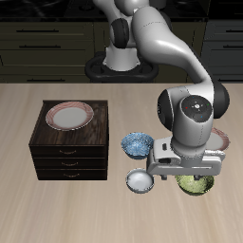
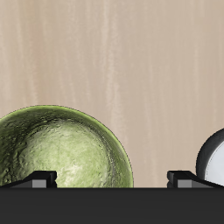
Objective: Place the green bowl onto the plate that is on the left side of the table
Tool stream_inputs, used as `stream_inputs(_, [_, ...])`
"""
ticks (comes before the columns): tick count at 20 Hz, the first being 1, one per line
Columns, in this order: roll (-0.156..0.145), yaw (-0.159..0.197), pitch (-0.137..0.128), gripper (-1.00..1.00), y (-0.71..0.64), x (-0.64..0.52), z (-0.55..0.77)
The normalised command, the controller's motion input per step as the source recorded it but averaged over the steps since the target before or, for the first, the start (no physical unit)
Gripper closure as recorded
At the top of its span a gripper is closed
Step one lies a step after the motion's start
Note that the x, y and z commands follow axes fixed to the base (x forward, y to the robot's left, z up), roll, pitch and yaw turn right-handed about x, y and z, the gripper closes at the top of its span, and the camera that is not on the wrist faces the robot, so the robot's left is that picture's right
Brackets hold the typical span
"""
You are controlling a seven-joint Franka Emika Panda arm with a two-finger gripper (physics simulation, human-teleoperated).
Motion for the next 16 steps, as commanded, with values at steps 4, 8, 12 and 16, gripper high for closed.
stream_inputs(4, [0.009,0.014,0.022,-1.0,0.1,-0.01,-0.15])
stream_inputs(8, [0.012,0.013,0.027,-1.0,0.13,-0.03,-0.21])
stream_inputs(12, [0.039,-0.024,0.035,-1.0,0.03,0.0,-0.25])
stream_inputs(16, [0.018,0.008,0.019,1.0,-0.01,0.01,-0.24])
